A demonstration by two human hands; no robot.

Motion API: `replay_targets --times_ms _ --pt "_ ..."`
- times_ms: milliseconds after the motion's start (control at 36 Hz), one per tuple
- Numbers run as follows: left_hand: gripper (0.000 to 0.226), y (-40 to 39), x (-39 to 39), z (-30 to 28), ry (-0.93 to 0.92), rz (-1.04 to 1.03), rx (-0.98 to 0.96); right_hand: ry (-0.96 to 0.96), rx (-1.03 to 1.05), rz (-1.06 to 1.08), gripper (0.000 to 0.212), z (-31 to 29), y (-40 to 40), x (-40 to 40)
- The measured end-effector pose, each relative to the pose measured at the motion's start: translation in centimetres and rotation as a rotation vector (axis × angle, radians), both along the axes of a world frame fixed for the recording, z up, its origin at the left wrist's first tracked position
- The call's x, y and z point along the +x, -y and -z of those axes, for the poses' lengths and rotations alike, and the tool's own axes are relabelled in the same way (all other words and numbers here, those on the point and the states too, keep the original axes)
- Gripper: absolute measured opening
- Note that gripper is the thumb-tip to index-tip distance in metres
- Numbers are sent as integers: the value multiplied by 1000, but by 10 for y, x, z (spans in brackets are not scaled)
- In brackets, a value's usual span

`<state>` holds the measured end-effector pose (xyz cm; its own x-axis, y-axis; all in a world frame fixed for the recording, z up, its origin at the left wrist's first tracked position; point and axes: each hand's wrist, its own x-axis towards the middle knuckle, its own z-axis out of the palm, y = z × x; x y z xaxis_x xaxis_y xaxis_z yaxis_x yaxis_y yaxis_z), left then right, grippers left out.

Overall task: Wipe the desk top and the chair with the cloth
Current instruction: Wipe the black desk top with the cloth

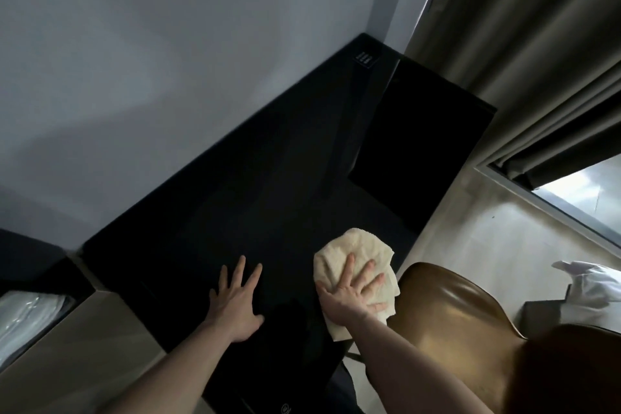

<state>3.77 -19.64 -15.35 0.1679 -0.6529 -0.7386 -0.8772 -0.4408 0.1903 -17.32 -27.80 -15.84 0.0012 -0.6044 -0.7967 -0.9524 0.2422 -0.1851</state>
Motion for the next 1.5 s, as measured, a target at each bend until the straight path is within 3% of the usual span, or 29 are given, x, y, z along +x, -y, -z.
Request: replay_targets --times_ms 389,694,1111,1361,1500 --pt "106 119 -20 10 -12 -29 -30 -92 -92 133 92 5 135 -14" --pt "100 181 -46 -2 -20 -72 -35 -79 -90 20 95 4 235 -41" --pt "100 127 -61 -16 10 -119 -19 -105 -136 -82 84 -5 196 -57" --pt "109 129 -70 -4 -30 -139 163 -68 -66 -55 101 -12 217 -72" --pt "102 154 -69 4 3 -195 104 -78 -70 2 105 -7 248 -75"
